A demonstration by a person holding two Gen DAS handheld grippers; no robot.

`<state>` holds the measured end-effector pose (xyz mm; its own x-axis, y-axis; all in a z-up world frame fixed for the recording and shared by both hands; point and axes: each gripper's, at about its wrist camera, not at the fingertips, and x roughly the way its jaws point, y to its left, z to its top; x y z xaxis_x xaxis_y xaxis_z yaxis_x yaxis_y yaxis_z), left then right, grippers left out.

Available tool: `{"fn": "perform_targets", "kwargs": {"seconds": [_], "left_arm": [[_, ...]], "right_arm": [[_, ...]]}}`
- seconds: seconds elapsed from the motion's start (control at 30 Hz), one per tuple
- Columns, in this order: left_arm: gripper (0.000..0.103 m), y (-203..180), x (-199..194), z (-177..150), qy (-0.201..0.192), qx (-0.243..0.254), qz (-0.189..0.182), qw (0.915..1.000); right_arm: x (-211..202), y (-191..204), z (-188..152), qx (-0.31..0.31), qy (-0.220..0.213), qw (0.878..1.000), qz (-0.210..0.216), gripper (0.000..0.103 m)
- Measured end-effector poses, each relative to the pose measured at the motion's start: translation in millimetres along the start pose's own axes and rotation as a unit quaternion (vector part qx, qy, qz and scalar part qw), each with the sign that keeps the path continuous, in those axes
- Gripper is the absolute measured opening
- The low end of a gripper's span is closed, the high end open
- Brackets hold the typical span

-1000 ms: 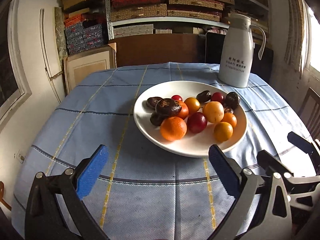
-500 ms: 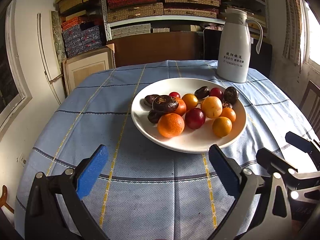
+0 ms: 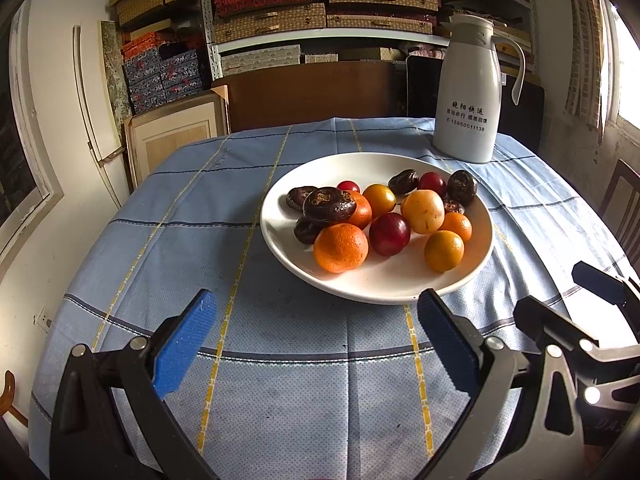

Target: Organize fruits

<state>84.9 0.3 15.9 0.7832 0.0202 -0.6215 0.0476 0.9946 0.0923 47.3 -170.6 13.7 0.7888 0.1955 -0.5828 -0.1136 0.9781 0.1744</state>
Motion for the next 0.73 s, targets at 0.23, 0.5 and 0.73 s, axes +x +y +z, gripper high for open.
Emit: {"fn": "perform_targets", "kwargs": {"seconds": [0.23,0.5,0.73], "left_arm": [[0.098,-0.6,-0.7,-0.1,-0.003,0.0,0.002,1.0],[0.098,1.4,0.9,-1.8,-0.001,-0.001,-0.008,1.0],[0.098,0.1,2.3,-1.8,0.003,0.001,-0.007,1.0]], "right_arm": [[0.0,0.0,0.3,0.0,0.0,1.0,0.0,0.1],[-1.7,-0.8,-1.9,0.0,-0.002,1.0,0.0,0.1],[-3.4,-1.6,-2.6,0.0,-0.002,1.0,0.0,0.1]]}}
